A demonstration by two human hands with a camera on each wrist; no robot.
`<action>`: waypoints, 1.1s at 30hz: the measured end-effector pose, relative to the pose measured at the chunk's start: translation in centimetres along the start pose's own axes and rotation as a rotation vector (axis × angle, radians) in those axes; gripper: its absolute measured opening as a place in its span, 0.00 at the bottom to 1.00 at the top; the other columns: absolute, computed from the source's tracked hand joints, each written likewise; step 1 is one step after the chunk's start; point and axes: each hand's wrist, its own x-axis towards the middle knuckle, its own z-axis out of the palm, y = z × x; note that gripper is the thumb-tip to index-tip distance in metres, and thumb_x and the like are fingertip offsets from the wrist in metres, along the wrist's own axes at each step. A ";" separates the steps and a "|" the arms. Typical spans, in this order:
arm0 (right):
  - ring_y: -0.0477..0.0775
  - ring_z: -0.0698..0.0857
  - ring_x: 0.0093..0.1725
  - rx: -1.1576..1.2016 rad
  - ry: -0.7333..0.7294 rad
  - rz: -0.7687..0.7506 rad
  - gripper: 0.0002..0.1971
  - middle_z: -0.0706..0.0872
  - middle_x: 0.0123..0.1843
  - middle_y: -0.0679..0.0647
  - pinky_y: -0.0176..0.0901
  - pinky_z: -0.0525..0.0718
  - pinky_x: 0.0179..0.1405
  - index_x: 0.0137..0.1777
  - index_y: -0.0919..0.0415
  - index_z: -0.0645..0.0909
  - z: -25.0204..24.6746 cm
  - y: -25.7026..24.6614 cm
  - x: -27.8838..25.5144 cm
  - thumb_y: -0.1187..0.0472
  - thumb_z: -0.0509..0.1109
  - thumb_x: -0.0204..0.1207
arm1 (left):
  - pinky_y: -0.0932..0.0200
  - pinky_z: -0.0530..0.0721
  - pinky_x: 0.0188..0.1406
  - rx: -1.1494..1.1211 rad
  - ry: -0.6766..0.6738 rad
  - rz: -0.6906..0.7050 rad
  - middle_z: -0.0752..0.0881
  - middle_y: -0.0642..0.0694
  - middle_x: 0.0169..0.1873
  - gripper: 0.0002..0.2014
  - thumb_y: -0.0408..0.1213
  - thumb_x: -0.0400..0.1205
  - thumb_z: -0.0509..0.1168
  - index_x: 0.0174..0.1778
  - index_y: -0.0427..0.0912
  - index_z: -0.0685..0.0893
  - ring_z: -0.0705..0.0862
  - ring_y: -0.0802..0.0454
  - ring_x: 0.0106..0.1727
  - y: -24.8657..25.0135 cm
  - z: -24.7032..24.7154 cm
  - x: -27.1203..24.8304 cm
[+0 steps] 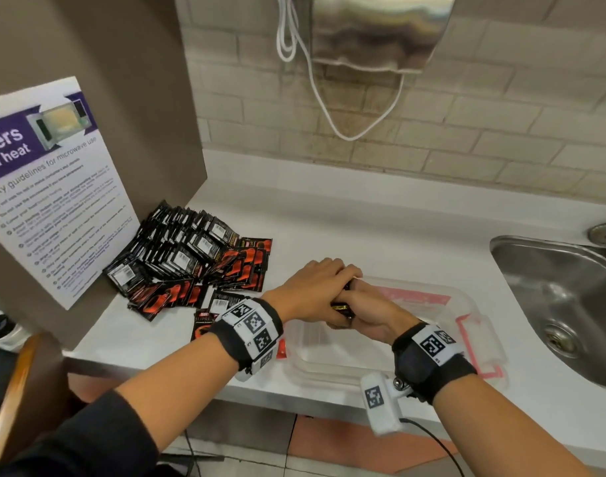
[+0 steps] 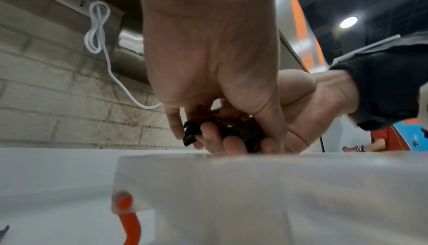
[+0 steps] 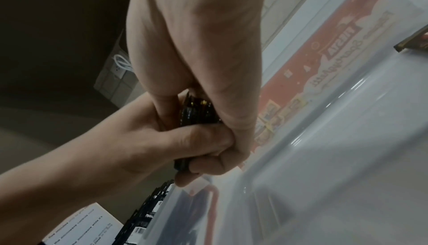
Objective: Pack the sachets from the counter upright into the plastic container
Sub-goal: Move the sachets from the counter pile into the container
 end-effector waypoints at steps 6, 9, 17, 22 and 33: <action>0.64 0.86 0.65 -0.012 -0.060 -0.013 0.20 0.85 0.65 0.68 0.54 0.87 0.53 0.71 0.66 0.75 0.3 -0.1 0.1 0.80 0.62 0.81 | 0.51 0.69 0.65 0.081 0.045 -0.012 0.74 0.46 0.63 0.44 0.60 0.71 0.75 0.79 0.45 0.66 0.74 0.47 0.63 -0.5 0.4 -0.8; 0.64 0.87 0.64 -0.027 -0.083 -0.046 0.15 0.86 0.64 0.70 0.53 0.88 0.58 0.67 0.68 0.79 0.1 0.1 0.2 0.77 0.65 0.82 | 0.52 0.69 0.59 0.054 0.050 -0.014 0.73 0.48 0.58 0.36 0.58 0.72 0.75 0.71 0.46 0.69 0.75 0.47 0.58 -0.8 0.4 -0.7; 0.75 0.90 0.56 0.129 -0.152 0.072 0.23 0.89 0.59 0.71 0.53 0.92 0.46 0.67 0.72 0.79 -0.2 0.3 -0.2 0.64 0.75 0.74 | 0.53 0.70 0.53 -0.123 -0.121 -0.067 0.68 0.52 0.52 0.39 0.71 0.62 0.77 0.59 0.56 0.67 0.71 0.51 0.54 -2.1 -0.4 -0.5; 0.73 0.92 0.50 0.097 -0.058 0.065 0.13 0.91 0.54 0.68 0.51 0.92 0.42 0.64 0.72 0.80 -0.5 0.4 0.2 0.69 0.70 0.81 | 0.51 0.70 0.57 -0.034 -0.096 -0.036 0.70 0.49 0.55 0.36 0.64 0.70 0.76 0.66 0.51 0.69 0.69 0.49 0.56 -1.8 -0.2 -0.3; 0.72 0.89 0.60 0.145 -0.086 0.130 0.16 0.89 0.62 0.68 0.60 0.91 0.55 0.70 0.67 0.78 -0.7 0.4 -0.2 0.68 0.68 0.83 | 0.49 0.69 0.62 0.064 -0.125 -0.014 0.74 0.45 0.61 0.34 0.60 0.76 0.72 0.71 0.45 0.71 0.71 0.45 0.62 -1.7 -0.2 -0.2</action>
